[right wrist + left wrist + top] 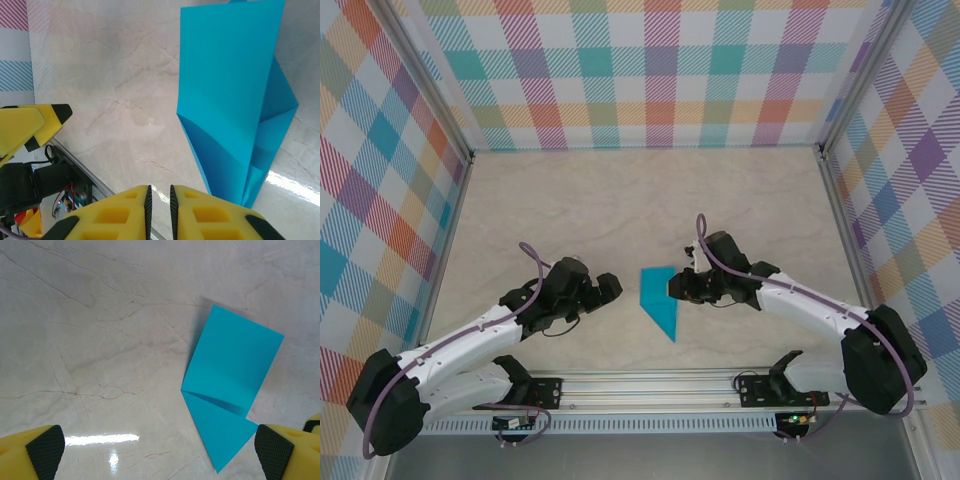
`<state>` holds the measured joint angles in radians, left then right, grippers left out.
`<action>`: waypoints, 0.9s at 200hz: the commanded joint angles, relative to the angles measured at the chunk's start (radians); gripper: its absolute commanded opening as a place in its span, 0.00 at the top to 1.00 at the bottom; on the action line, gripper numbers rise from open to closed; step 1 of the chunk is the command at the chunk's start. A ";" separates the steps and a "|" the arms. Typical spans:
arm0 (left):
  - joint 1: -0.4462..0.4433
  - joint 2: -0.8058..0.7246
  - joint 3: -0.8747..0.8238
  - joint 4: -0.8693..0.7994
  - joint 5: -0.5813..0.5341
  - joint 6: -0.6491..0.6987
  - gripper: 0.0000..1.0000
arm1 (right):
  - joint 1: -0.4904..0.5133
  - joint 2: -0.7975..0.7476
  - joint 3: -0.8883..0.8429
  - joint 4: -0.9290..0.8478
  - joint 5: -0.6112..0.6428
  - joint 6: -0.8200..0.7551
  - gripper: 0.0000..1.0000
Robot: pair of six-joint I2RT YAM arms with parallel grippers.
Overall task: Fold a paper plane with a square sheet of paper (pick it up from the middle)
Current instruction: Perform the fifth fold on the wing at the bottom-center of the table.
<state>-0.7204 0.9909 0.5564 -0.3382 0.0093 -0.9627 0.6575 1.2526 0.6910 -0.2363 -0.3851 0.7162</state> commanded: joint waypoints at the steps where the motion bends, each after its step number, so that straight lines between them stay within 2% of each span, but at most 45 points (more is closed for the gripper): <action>1: 0.021 -0.015 -0.010 -0.008 -0.007 -0.027 0.00 | 0.008 -0.038 0.029 -0.042 0.054 -0.030 0.79; 21: 0.021 -0.031 -0.011 -0.019 0.002 -0.038 0.00 | 0.008 -0.030 0.009 0.008 -0.012 -0.031 0.77; 72: 0.021 -0.047 -0.043 0.006 0.007 -0.062 0.00 | 0.015 0.127 0.022 0.141 -0.160 0.020 0.85; 106: 0.021 -0.006 -0.025 0.019 0.027 -0.052 0.00 | 0.019 0.169 0.019 0.086 -0.127 -0.014 0.85; 128: 0.021 0.030 -0.015 0.036 0.054 -0.042 0.00 | 0.019 0.176 -0.012 0.118 -0.153 -0.011 0.85; 180: 0.018 0.108 -0.001 0.116 0.113 -0.035 0.00 | 0.018 0.224 -0.021 0.104 -0.111 -0.039 0.85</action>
<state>-0.7109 1.0721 0.5262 -0.2779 0.0792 -1.0065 0.6697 1.4464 0.6842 -0.1463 -0.4995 0.7132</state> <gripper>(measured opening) 0.999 0.148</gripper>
